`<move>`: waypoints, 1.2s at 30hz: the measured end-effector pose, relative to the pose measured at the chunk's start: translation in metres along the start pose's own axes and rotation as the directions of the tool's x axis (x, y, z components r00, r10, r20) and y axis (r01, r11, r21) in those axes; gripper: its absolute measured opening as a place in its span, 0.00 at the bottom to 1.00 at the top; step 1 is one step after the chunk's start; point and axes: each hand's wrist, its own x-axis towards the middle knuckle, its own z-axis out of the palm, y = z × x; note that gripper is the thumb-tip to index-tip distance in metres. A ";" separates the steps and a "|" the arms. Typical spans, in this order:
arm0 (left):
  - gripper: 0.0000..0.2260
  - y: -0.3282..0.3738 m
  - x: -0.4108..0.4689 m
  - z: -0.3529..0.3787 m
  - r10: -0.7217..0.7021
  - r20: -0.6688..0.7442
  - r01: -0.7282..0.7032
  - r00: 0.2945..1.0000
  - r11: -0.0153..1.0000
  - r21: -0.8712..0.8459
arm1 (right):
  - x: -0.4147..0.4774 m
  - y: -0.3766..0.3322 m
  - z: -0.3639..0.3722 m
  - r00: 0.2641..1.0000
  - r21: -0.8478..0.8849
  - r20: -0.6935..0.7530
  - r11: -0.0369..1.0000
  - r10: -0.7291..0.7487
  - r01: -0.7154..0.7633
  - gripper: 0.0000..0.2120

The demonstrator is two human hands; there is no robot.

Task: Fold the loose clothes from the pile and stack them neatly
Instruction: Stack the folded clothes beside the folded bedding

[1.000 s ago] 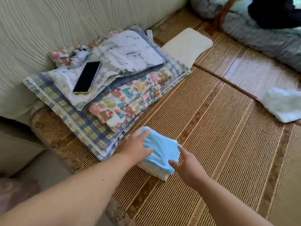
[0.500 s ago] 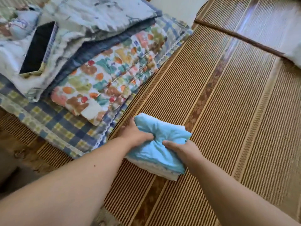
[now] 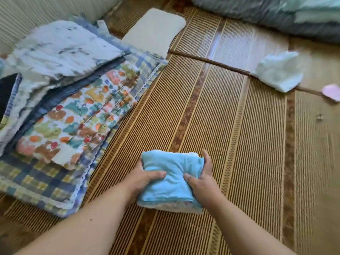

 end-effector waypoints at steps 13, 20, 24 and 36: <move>0.50 0.010 -0.139 0.332 0.205 0.345 -0.280 0.916 0.942 0.186 | -0.211 0.026 -0.292 0.872 -0.114 -0.459 0.985 -0.169 0.131 0.42; 0.43 -0.028 -0.260 0.531 0.308 0.536 -0.522 0.786 0.796 0.306 | -0.380 0.064 -0.468 0.837 -0.001 -0.510 0.973 -0.200 0.232 0.22; 0.42 -0.058 -0.320 0.632 0.327 0.626 -0.561 0.708 0.799 0.216 | -0.472 0.074 -0.560 0.862 0.015 -0.482 0.982 -0.159 0.190 0.16; 0.27 -0.096 -0.360 0.801 0.118 0.727 -0.555 0.677 0.730 0.399 | -0.562 0.139 -0.698 0.845 0.113 -0.535 0.989 -0.017 0.091 0.36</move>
